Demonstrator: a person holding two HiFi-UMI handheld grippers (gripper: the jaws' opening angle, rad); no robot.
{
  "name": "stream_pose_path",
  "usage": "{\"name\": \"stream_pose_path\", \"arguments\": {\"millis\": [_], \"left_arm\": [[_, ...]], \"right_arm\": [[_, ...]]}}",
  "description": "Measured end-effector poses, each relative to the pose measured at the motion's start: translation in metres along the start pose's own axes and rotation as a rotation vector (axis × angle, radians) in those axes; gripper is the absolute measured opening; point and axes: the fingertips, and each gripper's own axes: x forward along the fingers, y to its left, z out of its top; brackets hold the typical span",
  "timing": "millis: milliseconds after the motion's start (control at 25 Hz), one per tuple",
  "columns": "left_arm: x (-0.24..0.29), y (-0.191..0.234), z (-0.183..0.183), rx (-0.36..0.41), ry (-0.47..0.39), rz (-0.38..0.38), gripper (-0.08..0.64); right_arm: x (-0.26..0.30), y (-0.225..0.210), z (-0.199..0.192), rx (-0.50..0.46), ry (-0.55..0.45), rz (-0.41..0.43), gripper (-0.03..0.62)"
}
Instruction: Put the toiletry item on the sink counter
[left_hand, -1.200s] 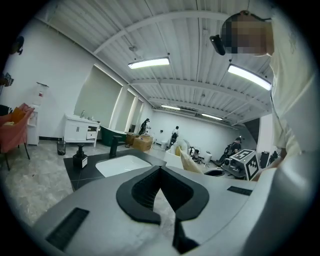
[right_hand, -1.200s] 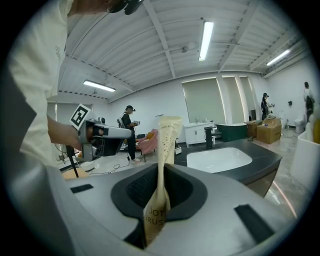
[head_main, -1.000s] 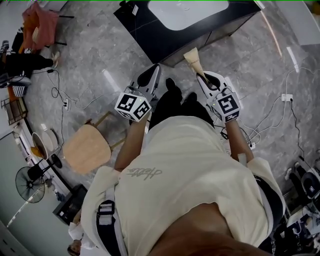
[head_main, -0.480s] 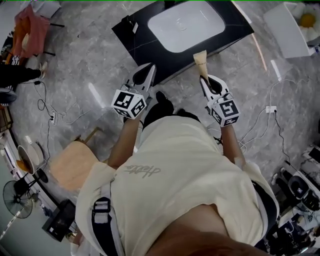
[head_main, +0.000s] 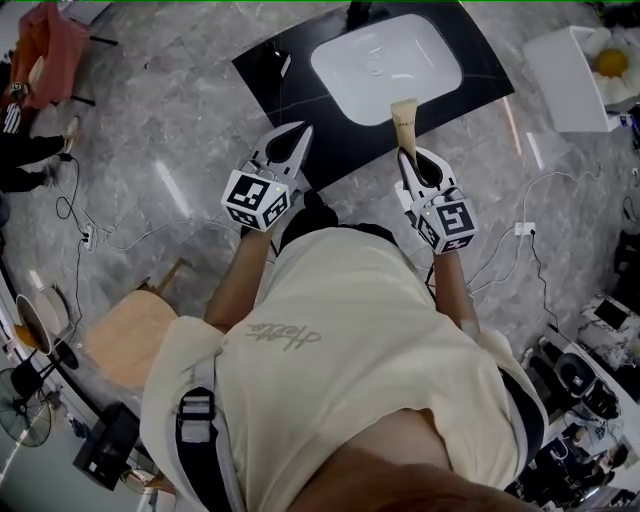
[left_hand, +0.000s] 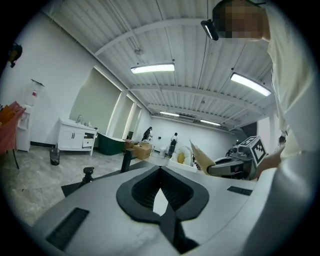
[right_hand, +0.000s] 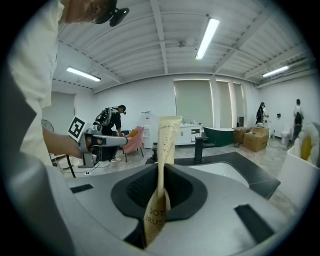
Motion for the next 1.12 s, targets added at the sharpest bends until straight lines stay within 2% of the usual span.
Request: {"name": "stream_pose_path", "arguments": {"millis": [120,320,560,720,1120], "left_arm": [[0.008,0.019,-0.001,-0.005,0.0,-0.011,0.003],[0.014,0.043,-0.008,-0.054,0.01,0.011,0.003],[0.01,0.065,-0.008,-0.073,0.002,0.084,0.003],[0.01,0.077,-0.004,-0.07,0.003,0.154,0.003],[0.024,0.095,0.027,-0.064,-0.012,0.388,0.003]], "right_arm": [[0.021,-0.001,0.003,-0.009,0.016,-0.006,0.031],[0.045,0.002,0.01,-0.016,0.036,0.024,0.031],[0.075,0.002,0.013,-0.027,0.05,0.093,0.031],[0.1,-0.001,0.017,-0.045,0.055,0.178,0.031],[0.172,-0.026,0.033,-0.083,0.056,0.434,0.031]]}}
